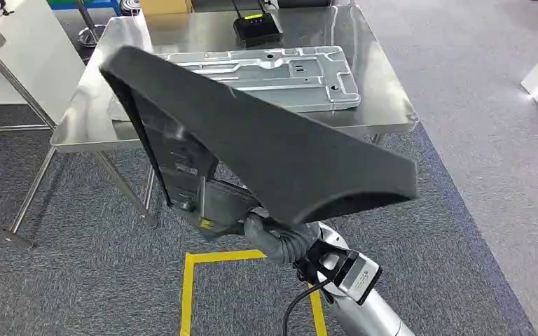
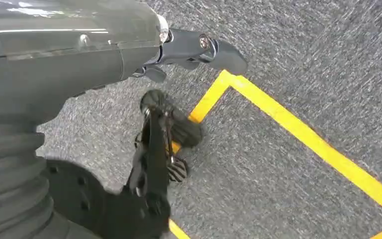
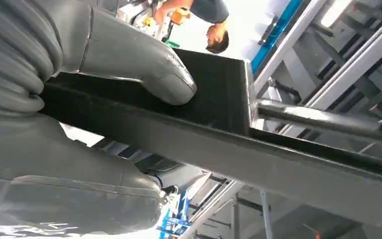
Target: Take the parts from the cabinet and place them on the table.
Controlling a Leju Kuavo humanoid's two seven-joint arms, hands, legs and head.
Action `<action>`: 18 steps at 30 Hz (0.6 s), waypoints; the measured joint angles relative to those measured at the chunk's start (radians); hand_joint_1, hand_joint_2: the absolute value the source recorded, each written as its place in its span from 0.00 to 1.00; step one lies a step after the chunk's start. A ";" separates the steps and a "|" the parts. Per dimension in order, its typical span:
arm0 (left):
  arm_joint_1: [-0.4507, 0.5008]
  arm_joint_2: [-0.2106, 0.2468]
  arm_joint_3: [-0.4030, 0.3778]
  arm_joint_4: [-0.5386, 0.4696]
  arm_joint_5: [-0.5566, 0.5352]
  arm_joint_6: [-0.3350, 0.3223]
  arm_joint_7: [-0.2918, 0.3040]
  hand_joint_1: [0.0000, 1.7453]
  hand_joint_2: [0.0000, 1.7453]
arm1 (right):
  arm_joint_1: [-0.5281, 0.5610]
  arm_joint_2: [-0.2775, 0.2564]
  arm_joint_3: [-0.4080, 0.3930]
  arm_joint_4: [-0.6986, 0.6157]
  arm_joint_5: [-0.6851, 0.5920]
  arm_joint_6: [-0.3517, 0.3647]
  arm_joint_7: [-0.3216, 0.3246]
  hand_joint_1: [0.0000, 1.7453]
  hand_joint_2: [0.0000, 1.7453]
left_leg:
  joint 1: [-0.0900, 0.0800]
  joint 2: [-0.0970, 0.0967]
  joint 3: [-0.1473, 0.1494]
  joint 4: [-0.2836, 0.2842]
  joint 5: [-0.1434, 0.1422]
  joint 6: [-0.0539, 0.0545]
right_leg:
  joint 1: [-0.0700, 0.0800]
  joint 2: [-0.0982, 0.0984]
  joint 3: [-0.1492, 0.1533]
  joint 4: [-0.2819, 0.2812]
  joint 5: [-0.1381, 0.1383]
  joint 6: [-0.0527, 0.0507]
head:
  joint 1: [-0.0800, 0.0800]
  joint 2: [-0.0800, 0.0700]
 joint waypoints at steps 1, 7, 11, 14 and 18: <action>0.003 0.000 -0.001 0.000 0.000 0.000 0.001 0.00 1.00 | 0.003 0.000 0.000 0.000 0.000 0.000 0.000 1.00 1.00 | 0.000 0.000 -0.037 0.040 -0.012 0.001 | 0.001 0.003 0.007 0.000 -0.006 0.000 | 0.000 0.000; 0.002 0.005 -0.002 0.000 0.000 0.002 0.006 0.00 1.00 | 0.004 -0.001 -0.001 0.000 -0.003 0.001 0.000 1.00 1.00 | -0.011 0.003 0.019 -0.263 0.182 0.012 | 0.003 0.009 0.062 0.001 -0.057 0.017 | 0.000 0.000; 0.003 0.007 -0.002 0.000 0.000 0.002 0.006 0.00 1.00 | 0.001 0.000 -0.002 -0.003 -0.005 0.001 0.000 1.00 1.00 | -0.004 -0.001 0.047 -0.273 0.192 0.041 | 0.005 0.009 0.072 0.005 -0.065 0.040 | 0.000 0.000; 0.000 0.008 -0.002 0.000 0.001 0.006 0.010 0.00 1.00 | -0.004 -0.001 -0.003 -0.007 -0.005 0.001 0.000 1.00 1.00 | -0.003 -0.001 0.070 -0.280 0.177 0.052 | -0.002 0.006 -0.033 0.189 -0.111 0.055 | 0.000 0.000; 0.001 0.008 -0.002 0.000 0.000 0.008 0.014 0.00 1.00 | 0.002 -0.001 -0.003 -0.007 -0.005 0.001 0.000 1.00 1.00 | -0.004 -0.003 0.110 -0.280 0.143 0.050 | -0.008 0.003 -0.148 0.276 -0.133 0.059 | 0.000 0.000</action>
